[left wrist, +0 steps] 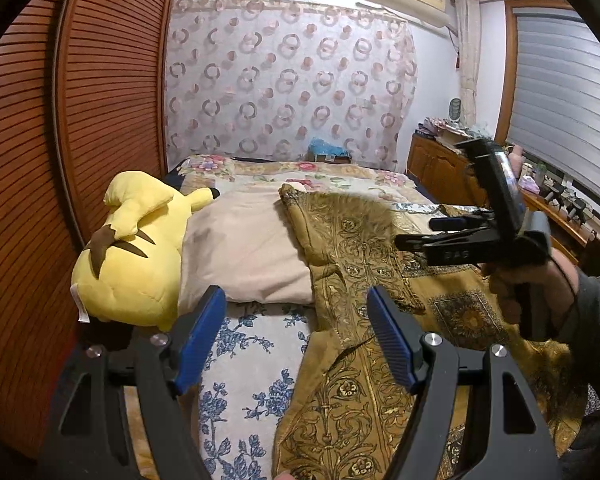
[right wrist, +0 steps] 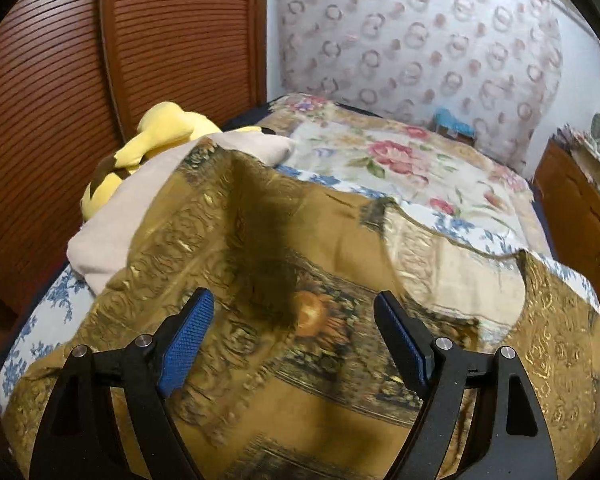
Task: Fold small clothes
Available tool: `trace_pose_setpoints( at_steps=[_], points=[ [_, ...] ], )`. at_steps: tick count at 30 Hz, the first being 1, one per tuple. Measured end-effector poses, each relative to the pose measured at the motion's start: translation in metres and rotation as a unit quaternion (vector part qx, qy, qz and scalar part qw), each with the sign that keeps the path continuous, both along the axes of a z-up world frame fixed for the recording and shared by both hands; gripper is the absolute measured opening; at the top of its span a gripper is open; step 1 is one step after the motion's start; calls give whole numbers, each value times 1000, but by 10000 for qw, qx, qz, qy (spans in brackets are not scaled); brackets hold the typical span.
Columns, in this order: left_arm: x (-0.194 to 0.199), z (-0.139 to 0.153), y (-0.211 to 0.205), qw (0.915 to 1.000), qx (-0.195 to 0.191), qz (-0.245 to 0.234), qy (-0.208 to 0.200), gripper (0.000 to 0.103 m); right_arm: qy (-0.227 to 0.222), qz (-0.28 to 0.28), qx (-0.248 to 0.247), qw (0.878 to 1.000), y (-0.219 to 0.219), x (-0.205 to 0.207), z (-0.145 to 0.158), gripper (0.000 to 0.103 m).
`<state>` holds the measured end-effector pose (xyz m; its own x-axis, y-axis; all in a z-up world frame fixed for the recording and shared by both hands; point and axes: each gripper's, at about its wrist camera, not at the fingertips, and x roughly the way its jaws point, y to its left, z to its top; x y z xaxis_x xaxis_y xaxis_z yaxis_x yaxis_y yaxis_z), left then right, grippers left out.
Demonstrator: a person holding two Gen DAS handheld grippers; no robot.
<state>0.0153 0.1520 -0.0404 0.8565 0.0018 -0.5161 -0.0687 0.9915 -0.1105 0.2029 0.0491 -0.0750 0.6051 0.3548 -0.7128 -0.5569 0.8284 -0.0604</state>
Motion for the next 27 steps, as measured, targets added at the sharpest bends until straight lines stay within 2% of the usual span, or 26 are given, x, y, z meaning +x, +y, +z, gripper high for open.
trace_pose_setpoints(
  at_steps=[6,12,19,23,27],
  points=[
    [16,-4,-2,9998,43,39,166,72,-28,265,124,9996,-31,-19,14,84],
    [38,-8,-4,9994,64,-4,331,72,-108,340,-43,9994,-81,-42,16,84],
    [81,-22,-5,9970,139,-149,752,72,83,57,-417,9991,-141,-46,-10,86],
    [103,-27,-6,9954,176,-209,914,72,261,-212,-409,9986,-169,-43,-24,86],
    [124,-31,-1,9939,-12,-271,1066,72,279,-401,-458,9978,-181,-39,-34,86]
  ],
)
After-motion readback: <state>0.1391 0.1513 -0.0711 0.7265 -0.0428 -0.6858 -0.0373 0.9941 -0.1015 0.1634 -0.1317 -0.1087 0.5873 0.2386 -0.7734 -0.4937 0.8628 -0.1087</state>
